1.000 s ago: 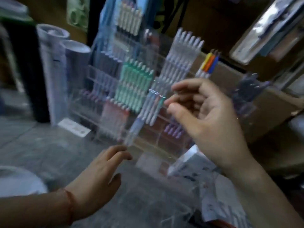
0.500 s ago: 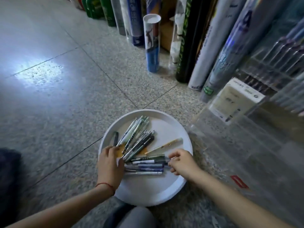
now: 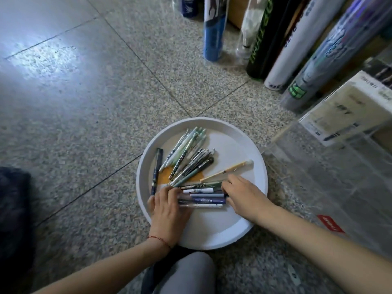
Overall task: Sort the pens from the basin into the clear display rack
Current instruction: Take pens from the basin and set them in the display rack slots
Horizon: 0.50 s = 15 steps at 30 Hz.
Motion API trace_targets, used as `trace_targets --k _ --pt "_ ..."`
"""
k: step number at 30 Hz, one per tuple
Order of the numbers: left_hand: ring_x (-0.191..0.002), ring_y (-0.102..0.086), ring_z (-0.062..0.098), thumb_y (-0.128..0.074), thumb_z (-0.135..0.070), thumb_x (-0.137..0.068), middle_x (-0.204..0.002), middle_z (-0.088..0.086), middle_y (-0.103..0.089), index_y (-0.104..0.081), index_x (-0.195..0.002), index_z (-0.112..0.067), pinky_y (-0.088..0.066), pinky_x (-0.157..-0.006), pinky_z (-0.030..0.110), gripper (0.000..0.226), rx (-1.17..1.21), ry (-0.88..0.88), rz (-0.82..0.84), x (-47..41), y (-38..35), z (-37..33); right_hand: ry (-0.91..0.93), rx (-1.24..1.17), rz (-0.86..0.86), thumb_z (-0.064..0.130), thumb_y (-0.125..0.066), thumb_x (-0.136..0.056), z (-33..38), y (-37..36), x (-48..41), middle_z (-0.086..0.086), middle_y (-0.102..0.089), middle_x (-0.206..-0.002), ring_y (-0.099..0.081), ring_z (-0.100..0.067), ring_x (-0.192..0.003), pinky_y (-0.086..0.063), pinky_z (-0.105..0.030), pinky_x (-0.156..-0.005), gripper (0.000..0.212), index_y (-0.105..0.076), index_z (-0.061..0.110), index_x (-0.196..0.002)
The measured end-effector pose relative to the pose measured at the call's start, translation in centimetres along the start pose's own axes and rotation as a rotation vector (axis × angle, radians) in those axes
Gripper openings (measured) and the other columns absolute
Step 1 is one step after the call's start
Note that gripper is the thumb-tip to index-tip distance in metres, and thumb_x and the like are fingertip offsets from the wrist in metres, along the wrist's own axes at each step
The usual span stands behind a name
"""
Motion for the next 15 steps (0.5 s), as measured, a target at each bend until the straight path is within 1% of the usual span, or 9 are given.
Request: trace_targets --k 2,3,4,6,8,10,12,13,15 --pt "-0.089 -0.048 0.025 -0.047 -0.047 -0.068 -0.094 0.009 -0.054 -0.049 -0.094 -0.017 -0.036 -0.081 0.037 0.04 -0.021 0.071 0.024 0.2 0.1 0.9 0.087 0.154 -0.07 0.007 -0.082 -0.053 0.5 0.2 0.1 -0.006 -0.058 -0.084 -0.06 -0.023 -0.074 -0.044 -0.027 -0.059 0.034 -0.059 0.013 -0.078" --pt "-0.083 -0.054 0.029 -0.047 -0.049 -0.068 -0.089 0.01 -0.056 -0.053 -0.09 -0.015 -0.043 -0.074 0.038 0.041 -0.028 0.095 0.06 0.2 0.0 1.2 0.108 0.213 -0.095 0.007 -0.083 -0.044 0.6 0.1 0.1 -0.004 -0.058 -0.072 -0.059 -0.021 -0.063 -0.043 -0.025 -0.051 0.035 -0.058 0.015 -0.068" --pt "-0.076 -0.057 0.031 -0.047 -0.05 -0.067 -0.085 0.01 -0.057 -0.058 -0.086 -0.013 -0.047 -0.066 0.039 0.043 -0.027 0.104 0.108 0.2 -0.1 1.4 0.114 0.242 -0.119 0.006 -0.081 -0.041 0.8 0.1 0.2 -0.003 -0.057 -0.066 -0.057 -0.02 -0.057 -0.042 -0.025 -0.046 0.033 -0.057 0.016 -0.062" --pt "-0.071 -0.057 0.032 -0.05 -0.051 -0.065 -0.081 0.009 -0.057 -0.061 -0.08 -0.012 -0.046 -0.059 0.038 0.043 -0.007 0.103 0.213 0.4 -0.6 1.7 0.13 0.252 -0.122 0.008 -0.079 -0.043 0.8 -0.2 0.3 -0.003 -0.056 -0.062 -0.056 -0.021 -0.055 -0.042 -0.025 -0.045 0.029 -0.057 0.016 -0.059" --pt "-0.074 -0.055 0.031 -0.057 -0.05 -0.063 -0.081 0.008 -0.056 -0.061 -0.079 -0.012 -0.039 -0.062 0.034 0.041 0.019 0.097 0.27 0.4 -1.0 1.9 0.154 0.208 -0.101 0.013 -0.082 -0.045 0.6 0.0 0.3 -0.003 -0.057 -0.064 -0.057 -0.022 -0.058 -0.044 -0.025 -0.049 0.029 -0.058 0.015 -0.061" --pt "-0.082 -0.053 0.031 -0.067 -0.042 -0.066 -0.083 0.006 -0.053 -0.063 -0.081 -0.009 -0.037 -0.068 0.033 0.036 0.061 0.11 0.287 0.1 -1.0 1.7 0.121 0.051 -0.074 0.019 -0.077 -0.064 -0.2 0.7 0.1 -0.004 -0.058 -0.075 -0.058 -0.022 -0.071 -0.044 -0.028 -0.059 0.022 -0.059 0.012 -0.073" --pt "-0.089 -0.051 0.029 -0.075 -0.031 -0.071 -0.085 0.003 -0.05 -0.066 -0.086 -0.008 -0.04 -0.075 0.033 0.029 0.11 0.13 0.313 -0.2 -0.9 1.4 -0.017 -0.17 0.036 0.024 -0.058 -0.088 -1.8 0.9 -0.1 -0.002 -0.056 -0.089 -0.054 -0.02 -0.086 -0.042 -0.031 -0.073 0.013 -0.058 0.012 -0.092" --pt "-0.09 -0.051 0.027 -0.074 -0.03 -0.074 -0.086 0.002 -0.05 -0.068 -0.089 -0.009 -0.041 -0.077 0.034 0.027 0.127 0.123 0.318 -0.4 -0.7 1.2 -0.09 -0.309 0.09 0.025 -0.052 -0.092 -2.3 1.0 0.0 0.0 -0.056 -0.089 -0.055 -0.018 -0.085 -0.044 -0.031 -0.074 0.013 -0.057 0.013 -0.096" --pt "-0.089 -0.052 0.024 -0.069 -0.03 -0.08 -0.086 0.001 -0.052 -0.07 -0.095 -0.012 -0.042 -0.079 0.032 0.023 0.169 0.086 0.331 -0.6 -0.4 0.8 -0.222 -0.613 0.089 0.019 -0.052 -0.094 -2.9 1.3 0.1 0.003 -0.058 -0.078 -0.058 -0.009 -0.068 -0.047 -0.025 -0.062 0.007 -0.058 0.016 -0.095"
Point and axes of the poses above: each hand's wrist, its own x-axis away from the middle knuckle, its own y-axis out of the back of the hand, z = x × y, the point moved 7 cm from there along -x, towards the middle knuckle
